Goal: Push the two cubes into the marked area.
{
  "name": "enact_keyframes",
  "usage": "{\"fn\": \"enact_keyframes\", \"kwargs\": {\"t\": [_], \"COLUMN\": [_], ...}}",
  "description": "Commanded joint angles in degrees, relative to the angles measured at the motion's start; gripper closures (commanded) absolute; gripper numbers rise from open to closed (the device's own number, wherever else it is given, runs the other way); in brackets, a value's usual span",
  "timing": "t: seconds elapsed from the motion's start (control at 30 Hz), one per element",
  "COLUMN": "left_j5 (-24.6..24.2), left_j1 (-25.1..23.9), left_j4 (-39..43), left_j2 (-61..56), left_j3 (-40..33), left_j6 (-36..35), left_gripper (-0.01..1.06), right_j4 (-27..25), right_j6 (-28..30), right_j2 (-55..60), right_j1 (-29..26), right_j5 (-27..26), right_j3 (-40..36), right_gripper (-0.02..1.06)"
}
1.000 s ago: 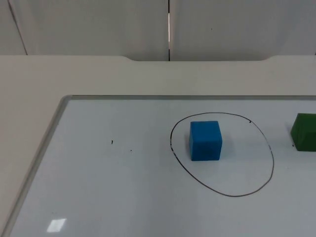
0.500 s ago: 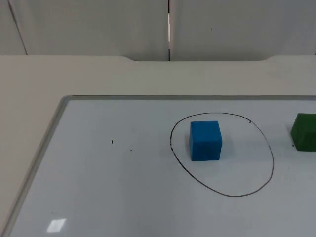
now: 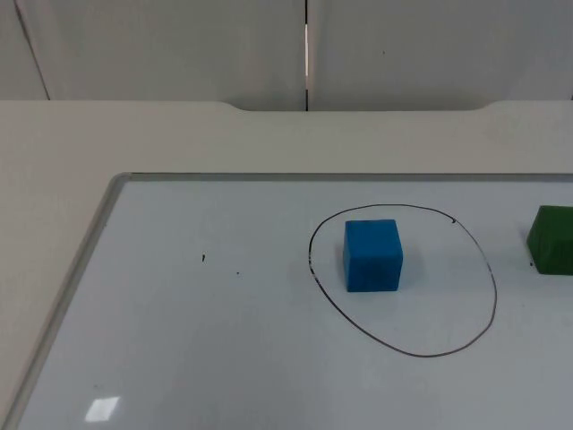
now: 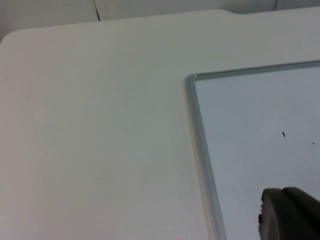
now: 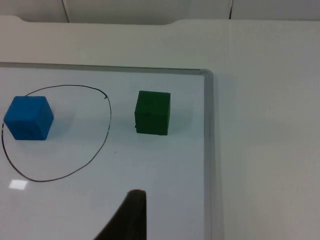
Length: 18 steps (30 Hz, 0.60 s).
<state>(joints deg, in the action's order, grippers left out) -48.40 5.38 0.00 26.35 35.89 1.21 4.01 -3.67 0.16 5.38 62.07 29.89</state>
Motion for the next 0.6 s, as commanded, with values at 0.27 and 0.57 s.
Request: {"fn": "enact_keyframes", "kwargs": {"t": [0.27,0.57], "left_j5": [-8.62,-10.68], "left_j1": [-0.16,-0.16], "left_j4": [-0.45,-0.80], "left_j2": [-12.88,-20.57], "left_j3": [-1.35,-1.35], "left_j6": [-0.62,0.07], "left_gripper": [1.05,1.05], "right_j4": [-0.13,-0.13], "right_j6": [0.27,0.27], "right_j2": [-0.16,-0.16], "right_j1": [-0.20,-0.20], "right_j5": [-0.28,-0.28], "right_j3": [-0.38,-0.38], "right_gripper": [-0.01,-0.01]}}
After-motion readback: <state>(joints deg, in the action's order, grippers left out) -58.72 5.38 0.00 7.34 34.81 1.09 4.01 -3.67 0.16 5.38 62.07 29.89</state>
